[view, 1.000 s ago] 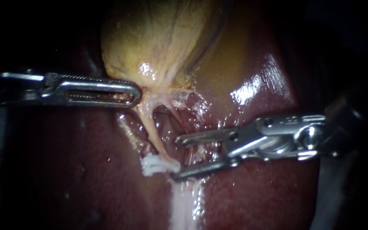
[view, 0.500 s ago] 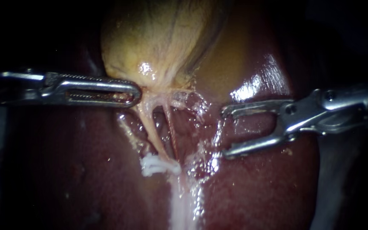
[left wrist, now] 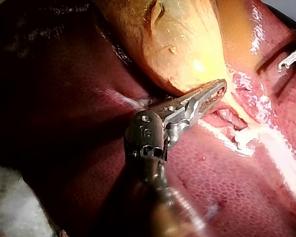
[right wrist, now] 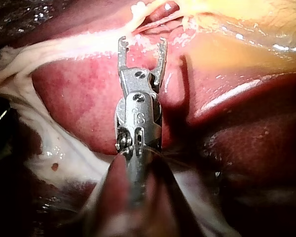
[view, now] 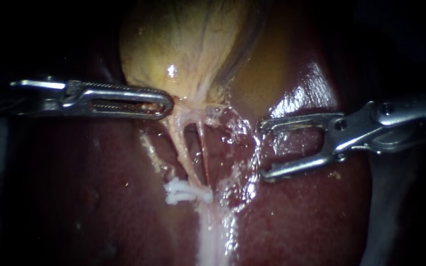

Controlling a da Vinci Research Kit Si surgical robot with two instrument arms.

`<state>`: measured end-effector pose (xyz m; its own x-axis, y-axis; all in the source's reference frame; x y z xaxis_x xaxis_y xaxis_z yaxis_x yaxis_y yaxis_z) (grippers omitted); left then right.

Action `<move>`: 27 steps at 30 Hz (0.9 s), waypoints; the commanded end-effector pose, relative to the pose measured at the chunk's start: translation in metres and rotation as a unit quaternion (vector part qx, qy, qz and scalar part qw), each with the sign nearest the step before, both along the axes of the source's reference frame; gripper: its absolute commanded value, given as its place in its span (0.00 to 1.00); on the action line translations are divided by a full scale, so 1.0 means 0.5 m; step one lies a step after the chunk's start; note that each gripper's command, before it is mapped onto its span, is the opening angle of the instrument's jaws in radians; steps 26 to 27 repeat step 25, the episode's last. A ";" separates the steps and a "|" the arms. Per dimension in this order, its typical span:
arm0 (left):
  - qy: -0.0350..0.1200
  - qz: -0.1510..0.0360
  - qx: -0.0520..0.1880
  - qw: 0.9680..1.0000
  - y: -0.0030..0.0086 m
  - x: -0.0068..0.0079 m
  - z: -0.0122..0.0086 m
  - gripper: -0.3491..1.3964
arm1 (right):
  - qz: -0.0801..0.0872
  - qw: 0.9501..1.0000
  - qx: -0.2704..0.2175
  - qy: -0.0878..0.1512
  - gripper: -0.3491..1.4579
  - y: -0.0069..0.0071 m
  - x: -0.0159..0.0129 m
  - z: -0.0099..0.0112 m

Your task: Going back second clip left tube

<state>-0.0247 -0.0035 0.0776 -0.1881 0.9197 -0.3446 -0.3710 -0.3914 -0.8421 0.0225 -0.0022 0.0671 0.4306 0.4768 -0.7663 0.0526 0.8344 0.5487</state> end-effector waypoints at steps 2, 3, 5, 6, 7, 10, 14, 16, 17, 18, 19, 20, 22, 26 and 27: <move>0.004 0.000 -0.002 1.000 -0.0001 -0.0009 0.0011 0.00 | 0.000 1.000 0.000 0.000 0.47 0.0000 0.0000 0.0000; 0.005 0.000 -0.002 1.000 -0.0001 -0.0013 0.0014 0.00 | 0.000 1.000 0.000 0.000 0.47 0.0000 0.0000 0.0000; 0.004 0.002 -0.001 1.000 -0.0003 -0.0020 0.0018 0.00 | 0.000 1.000 0.000 0.000 0.47 0.0000 0.0000 -0.0001; 0.004 0.002 -0.001 1.000 -0.0003 -0.0022 0.0019 0.00 | 0.000 1.000 0.000 0.000 0.47 0.0000 0.0000 -0.0001; 0.005 0.002 -0.002 1.000 -0.0004 -0.0024 0.0020 0.00 | 0.000 1.000 0.000 0.000 0.47 0.0000 0.0000 -0.0001; 0.004 0.002 -0.001 1.000 -0.0005 -0.0028 0.0023 0.00 | 0.000 1.000 0.000 0.000 0.47 0.0000 0.0001 0.0000; 0.003 0.003 -0.001 1.000 -0.0006 -0.0029 0.0024 0.00 | 0.000 1.000 0.000 0.000 0.47 0.0000 0.0001 -0.0001; 0.003 0.003 -0.001 1.000 -0.0006 -0.0029 0.0024 0.00 | 0.000 1.000 0.000 0.000 0.47 0.0000 0.0001 -0.0001; 0.003 0.003 -0.001 1.000 -0.0006 -0.0029 0.0024 0.00 | 0.000 1.000 0.000 0.000 0.47 0.0000 0.0001 -0.0001; 0.003 0.003 -0.001 1.000 -0.0006 -0.0029 0.0024 0.00 | 0.000 1.000 0.000 0.000 0.47 0.0000 0.0001 -0.0001; 0.003 0.003 -0.001 1.000 -0.0006 -0.0029 0.0024 0.00 | 0.000 1.000 0.000 0.000 0.47 0.0000 0.0001 -0.0001; 0.003 0.003 -0.001 1.000 -0.0006 -0.0029 0.0024 0.00 | 0.000 1.000 0.000 0.000 0.47 0.0000 0.0001 -0.0001; 0.003 0.003 -0.001 1.000 -0.0006 -0.0029 0.0024 0.00 | 0.000 1.000 0.000 0.000 0.47 0.0000 0.0001 -0.0001; 0.003 0.003 -0.001 1.000 -0.0006 -0.0029 0.0024 0.00 | 0.000 1.000 0.000 0.000 0.47 -0.0001 0.0001 -0.0002; 0.003 0.003 -0.001 1.000 -0.0006 -0.0029 0.0024 0.00 | 0.000 1.000 0.000 0.000 0.47 -0.0001 0.0001 -0.0002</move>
